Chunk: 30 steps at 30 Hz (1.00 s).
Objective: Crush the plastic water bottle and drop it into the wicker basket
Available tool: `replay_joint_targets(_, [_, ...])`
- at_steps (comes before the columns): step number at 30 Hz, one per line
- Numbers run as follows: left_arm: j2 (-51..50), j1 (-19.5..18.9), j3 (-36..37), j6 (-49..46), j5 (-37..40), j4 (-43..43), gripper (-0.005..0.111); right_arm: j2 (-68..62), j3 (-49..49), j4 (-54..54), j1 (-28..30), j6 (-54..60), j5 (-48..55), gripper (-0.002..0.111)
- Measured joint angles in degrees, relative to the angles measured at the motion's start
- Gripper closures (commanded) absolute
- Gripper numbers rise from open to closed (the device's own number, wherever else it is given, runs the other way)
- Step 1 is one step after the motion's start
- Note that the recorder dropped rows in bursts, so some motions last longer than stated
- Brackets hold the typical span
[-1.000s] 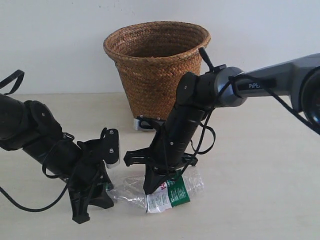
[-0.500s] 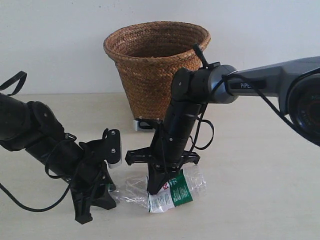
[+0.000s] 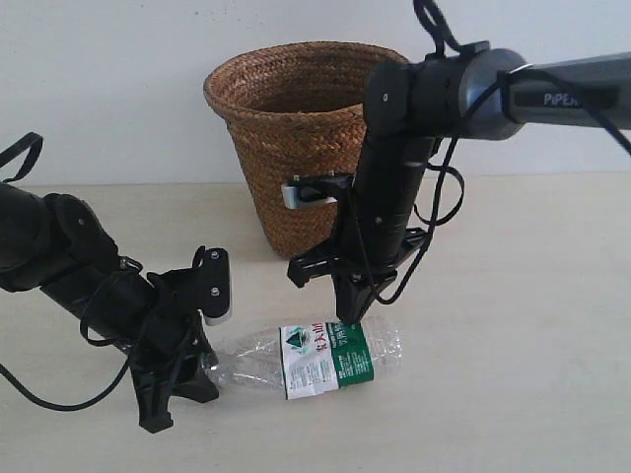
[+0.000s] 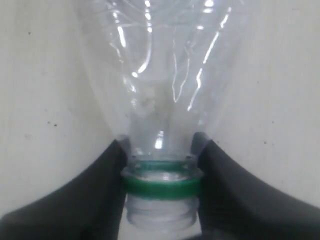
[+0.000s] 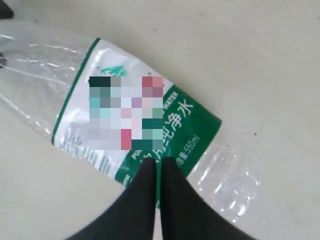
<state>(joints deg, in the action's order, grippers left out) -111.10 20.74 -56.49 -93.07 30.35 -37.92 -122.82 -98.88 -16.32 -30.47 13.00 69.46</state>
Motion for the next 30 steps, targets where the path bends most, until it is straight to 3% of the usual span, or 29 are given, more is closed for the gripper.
replay_joint_targets(30, [0.0, 0.0, 0.1, 0.0, 0.1, 0.4, 0.102, -12.3, -3.3, -1.9, -2.0, 0.6, 2.5, 0.108])
